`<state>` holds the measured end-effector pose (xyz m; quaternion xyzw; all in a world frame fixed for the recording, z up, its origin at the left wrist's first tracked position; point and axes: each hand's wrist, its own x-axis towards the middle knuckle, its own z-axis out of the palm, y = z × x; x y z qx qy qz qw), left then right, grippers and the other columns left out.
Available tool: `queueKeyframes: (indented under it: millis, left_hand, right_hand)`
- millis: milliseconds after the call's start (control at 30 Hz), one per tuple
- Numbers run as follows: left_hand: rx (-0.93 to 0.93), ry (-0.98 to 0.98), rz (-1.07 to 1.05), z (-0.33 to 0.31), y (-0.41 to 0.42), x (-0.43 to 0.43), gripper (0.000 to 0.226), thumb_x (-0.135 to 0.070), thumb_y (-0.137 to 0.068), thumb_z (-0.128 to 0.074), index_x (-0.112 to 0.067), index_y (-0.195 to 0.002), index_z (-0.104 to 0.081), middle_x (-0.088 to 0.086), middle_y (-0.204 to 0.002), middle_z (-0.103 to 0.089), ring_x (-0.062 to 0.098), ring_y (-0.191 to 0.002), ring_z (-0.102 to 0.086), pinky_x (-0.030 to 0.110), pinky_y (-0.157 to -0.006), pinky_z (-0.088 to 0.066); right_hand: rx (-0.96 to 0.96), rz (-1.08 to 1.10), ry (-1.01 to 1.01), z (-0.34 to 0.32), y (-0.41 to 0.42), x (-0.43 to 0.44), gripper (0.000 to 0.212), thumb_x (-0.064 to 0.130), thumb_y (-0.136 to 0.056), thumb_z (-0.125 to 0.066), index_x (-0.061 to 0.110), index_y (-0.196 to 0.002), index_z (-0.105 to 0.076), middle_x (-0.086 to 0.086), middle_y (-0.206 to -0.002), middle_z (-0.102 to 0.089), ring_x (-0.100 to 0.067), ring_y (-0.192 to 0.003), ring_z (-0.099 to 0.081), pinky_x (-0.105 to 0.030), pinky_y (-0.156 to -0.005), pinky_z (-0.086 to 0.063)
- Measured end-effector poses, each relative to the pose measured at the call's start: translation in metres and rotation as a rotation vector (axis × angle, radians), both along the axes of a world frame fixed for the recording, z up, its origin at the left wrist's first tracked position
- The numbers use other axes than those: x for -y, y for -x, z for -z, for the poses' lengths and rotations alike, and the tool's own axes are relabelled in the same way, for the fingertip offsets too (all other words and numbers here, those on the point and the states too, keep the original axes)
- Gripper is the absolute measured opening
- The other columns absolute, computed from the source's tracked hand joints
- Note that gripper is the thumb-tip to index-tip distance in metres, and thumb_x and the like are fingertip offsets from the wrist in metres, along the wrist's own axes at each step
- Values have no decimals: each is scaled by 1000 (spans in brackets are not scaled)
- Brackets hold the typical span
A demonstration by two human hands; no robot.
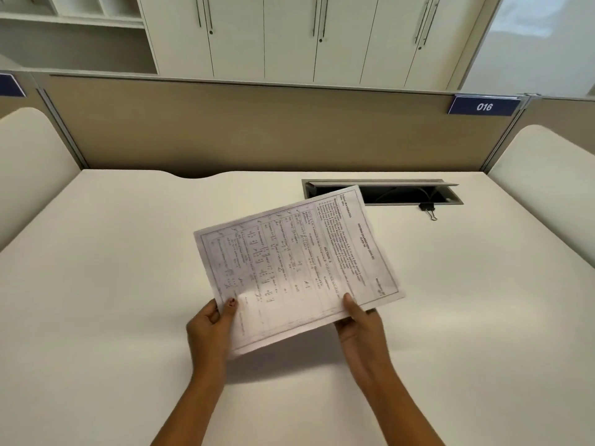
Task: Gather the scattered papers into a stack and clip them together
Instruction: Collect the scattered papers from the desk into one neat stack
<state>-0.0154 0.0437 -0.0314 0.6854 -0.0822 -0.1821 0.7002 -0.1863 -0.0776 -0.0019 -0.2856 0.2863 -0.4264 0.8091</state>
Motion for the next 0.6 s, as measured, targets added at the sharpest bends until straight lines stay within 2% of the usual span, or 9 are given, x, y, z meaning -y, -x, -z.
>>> queueKeyframes:
  millis: [67,100,200,267,367,433,467,533,600]
  left_hand:
    - [-80,57,49,4,18,6,16,-13,-85,-65,-16,-100,-67,-2,-91,-70,13,-79,-68,18,-61,-55]
    - [-129,84,72,6,26,9,15,-12,-85,-64,-16,-100,-67,-1,-94,-71,15,-83,-69,22,-64,-56]
    - [-228,112,155,8,35,11,23,-13,-87,-61,-15,-111,-64,2,-103,-72,22,-93,-69,40,-76,-58]
    - [-208,100,165,6,31,13,30,-12,-87,-62,-18,-116,-56,5,-114,-68,23,-98,-66,40,-79,-55]
    - [28,41,19,-8,18,17,64,-10,-83,-66,-22,-134,-30,6,-142,-43,20,-119,-49,32,-94,-42]
    - [243,44,-7,-23,7,19,79,-13,-82,-67,-25,-141,-16,2,-152,-26,13,-135,-32,26,-100,-36]
    - [332,62,19,-33,3,20,78,-16,-83,-65,-27,-141,-14,-2,-154,-22,8,-137,-28,18,-98,-38]
    - [465,86,94,-54,-3,23,67,-24,-87,-61,-30,-140,-21,-12,-151,-24,-6,-130,-32,4,-86,-42]
    - [549,98,163,-71,-4,26,42,-33,-88,-52,-31,-127,-39,-20,-134,-43,-12,-114,-48,7,-77,-50]
  right_hand:
    - [-103,35,29,-1,-8,-14,46,3,-91,-54,18,-135,-47,-3,-126,-64,-20,-115,-61,-35,-95,-52]
    - [-173,69,33,-3,-10,-18,45,5,-91,-55,20,-134,-47,-1,-122,-66,-18,-112,-63,-31,-92,-55]
    - [-302,130,82,-11,-14,-14,36,11,-93,-55,26,-125,-48,1,-116,-65,-16,-106,-63,-33,-88,-55]
    - [-357,120,203,-20,-14,-8,29,13,-94,-54,29,-117,-53,-1,-115,-66,-16,-106,-63,-34,-89,-55]
    - [-421,102,399,-35,-9,5,23,12,-94,-53,32,-104,-59,4,-107,-68,-6,-96,-65,-19,-72,-57]
    - [-461,63,536,-45,-6,13,24,10,-95,-52,32,-100,-60,5,-101,-67,-1,-88,-67,-19,-67,-57]
    - [-478,35,598,-49,-4,17,25,10,-95,-51,33,-98,-60,5,-99,-67,-1,-86,-67,-21,-67,-58]
    - [-508,-15,696,-56,-4,21,24,11,-94,-53,34,-93,-60,6,-93,-67,-8,-84,-67,-27,-71,-60]
    - [-548,-36,795,-61,-6,23,14,22,-90,-55,34,-89,-60,6,-88,-66,-16,-83,-65,-33,-74,-59]
